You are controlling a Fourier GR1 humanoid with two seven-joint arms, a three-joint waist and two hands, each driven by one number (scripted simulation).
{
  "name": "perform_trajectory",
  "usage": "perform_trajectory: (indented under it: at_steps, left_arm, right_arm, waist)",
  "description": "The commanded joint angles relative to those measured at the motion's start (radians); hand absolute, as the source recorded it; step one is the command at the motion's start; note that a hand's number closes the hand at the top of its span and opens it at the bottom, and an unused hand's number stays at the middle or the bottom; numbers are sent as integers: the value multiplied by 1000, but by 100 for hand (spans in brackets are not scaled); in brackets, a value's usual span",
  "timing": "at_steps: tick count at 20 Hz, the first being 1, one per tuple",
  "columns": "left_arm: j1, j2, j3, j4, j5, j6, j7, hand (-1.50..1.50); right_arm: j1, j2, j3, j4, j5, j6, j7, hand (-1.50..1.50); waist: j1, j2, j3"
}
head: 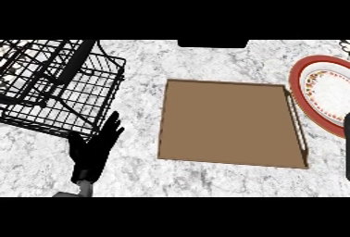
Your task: Pick the croissant from the tray and place it in the plate
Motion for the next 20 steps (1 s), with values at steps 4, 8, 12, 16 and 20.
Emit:
perform_trajectory:
  at_steps: [4, 8, 12, 16, 20]
  left_arm:
    - [-24, 17, 30, 31, 6, 9, 48, 0]
    - [-35, 20, 50, 94, 11, -15, -2, 0]
    - [18, 23, 36, 56, -4, -4, -22, 0]
    - [-8, 3, 22, 35, -3, 14, 23, 0]
    - [44, 50, 60, 40, 22, -28, -14, 0]
  right_arm:
    - [-43, -63, -159, 248, -264, 37, -14, -150]
    - [-70, -98, -166, 351, -444, -68, -200, -150]
    - [-34, -78, -170, 331, -594, -194, -404, -150]
    - [-36, -47, -152, 240, -683, -334, -529, -150]
    - [-27, -52, -140, 145, -839, -340, -611, -150]
  waist:
    - [-6, 4, 0]
    - [-12, 2, -1]
    - [-6, 1, 2]
    - [-10, -1, 3]
    - [-22, -11, -2]
